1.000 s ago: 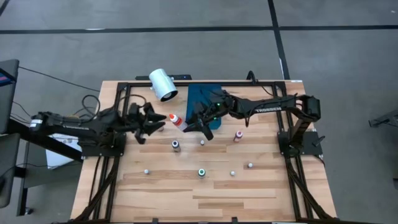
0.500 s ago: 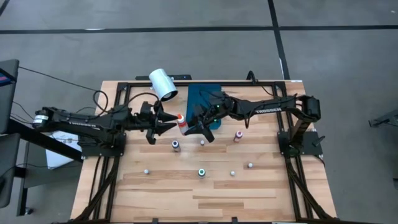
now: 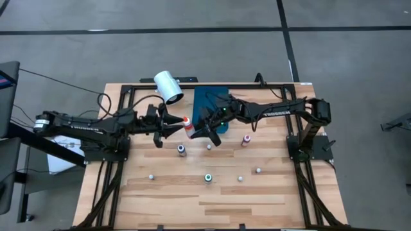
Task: Pick & Place food coloring
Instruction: Put the big orange food coloring bottle into the blue bin
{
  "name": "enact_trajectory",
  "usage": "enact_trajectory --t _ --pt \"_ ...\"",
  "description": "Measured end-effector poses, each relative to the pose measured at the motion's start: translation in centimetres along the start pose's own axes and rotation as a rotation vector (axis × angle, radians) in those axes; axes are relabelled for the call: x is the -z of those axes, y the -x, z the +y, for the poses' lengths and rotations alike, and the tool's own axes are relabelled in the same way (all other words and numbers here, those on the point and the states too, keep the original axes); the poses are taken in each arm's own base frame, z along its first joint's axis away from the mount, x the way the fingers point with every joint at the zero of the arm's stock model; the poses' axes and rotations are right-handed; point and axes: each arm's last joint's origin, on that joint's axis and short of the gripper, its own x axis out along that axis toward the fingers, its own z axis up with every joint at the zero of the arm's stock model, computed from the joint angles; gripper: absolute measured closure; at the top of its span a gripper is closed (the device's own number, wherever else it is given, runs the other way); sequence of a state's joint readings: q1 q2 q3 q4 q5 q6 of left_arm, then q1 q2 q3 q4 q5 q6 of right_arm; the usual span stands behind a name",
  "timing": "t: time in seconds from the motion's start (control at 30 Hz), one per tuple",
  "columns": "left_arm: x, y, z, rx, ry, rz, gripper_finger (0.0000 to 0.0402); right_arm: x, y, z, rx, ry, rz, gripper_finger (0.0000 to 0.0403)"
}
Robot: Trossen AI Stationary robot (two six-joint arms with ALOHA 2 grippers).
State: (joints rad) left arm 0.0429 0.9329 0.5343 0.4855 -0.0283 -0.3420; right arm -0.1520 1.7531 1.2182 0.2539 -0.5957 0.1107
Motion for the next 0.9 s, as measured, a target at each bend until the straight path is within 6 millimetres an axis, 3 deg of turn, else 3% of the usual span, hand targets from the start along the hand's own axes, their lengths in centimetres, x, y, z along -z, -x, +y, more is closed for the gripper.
enact_trajectory --t 0.3,0.9 --pt "0.1 0.0 1.4 -0.06 0.029 0.029 0.0255 0.0 0.1 -0.1 0.007 -0.009 0.006 0.0289" --pt "-0.8 0.0 1.5 -0.04 0.017 -0.058 0.0255 -0.1 0.1 -0.1 0.022 -0.019 0.006 0.0289"
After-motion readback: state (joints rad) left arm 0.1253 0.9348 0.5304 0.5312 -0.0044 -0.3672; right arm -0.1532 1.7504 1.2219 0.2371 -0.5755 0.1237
